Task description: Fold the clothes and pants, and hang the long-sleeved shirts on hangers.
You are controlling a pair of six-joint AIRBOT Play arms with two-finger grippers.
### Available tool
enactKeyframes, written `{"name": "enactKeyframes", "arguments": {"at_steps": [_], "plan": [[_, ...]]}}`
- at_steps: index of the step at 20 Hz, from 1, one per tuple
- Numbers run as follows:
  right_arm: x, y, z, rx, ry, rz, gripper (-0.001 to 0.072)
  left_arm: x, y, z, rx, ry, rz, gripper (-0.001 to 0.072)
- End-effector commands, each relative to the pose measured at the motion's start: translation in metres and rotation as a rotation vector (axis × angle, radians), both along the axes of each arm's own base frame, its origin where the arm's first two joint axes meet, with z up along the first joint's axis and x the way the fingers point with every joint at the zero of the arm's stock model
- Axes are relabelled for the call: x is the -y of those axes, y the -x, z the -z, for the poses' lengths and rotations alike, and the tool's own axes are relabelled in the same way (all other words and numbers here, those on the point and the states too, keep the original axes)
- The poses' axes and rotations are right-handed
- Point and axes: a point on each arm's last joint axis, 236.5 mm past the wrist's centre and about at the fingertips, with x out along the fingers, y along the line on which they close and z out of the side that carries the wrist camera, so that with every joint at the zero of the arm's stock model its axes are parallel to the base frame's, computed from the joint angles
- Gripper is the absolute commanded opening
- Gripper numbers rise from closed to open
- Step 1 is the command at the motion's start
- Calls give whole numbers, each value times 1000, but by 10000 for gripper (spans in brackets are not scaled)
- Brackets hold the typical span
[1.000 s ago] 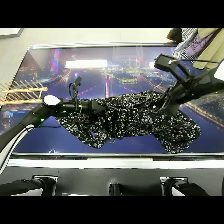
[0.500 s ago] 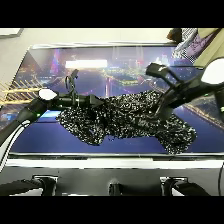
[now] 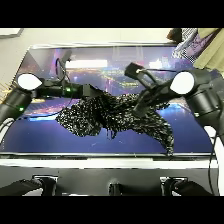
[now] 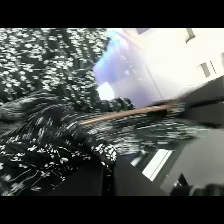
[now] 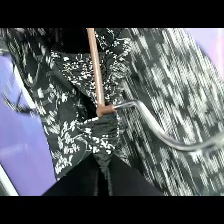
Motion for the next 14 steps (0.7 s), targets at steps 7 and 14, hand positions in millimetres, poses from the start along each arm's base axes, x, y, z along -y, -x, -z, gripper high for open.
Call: {"name": "enactKeyframes", "arguments": {"at_steps": [7,14], "plan": [[-51,14,-15,53,-87,-81,14,-12,38,16,53,-295,12,439],[-42,12,-15,120,-19,-161,15,-78,-9,-33,333,-354,-36,720]]}}
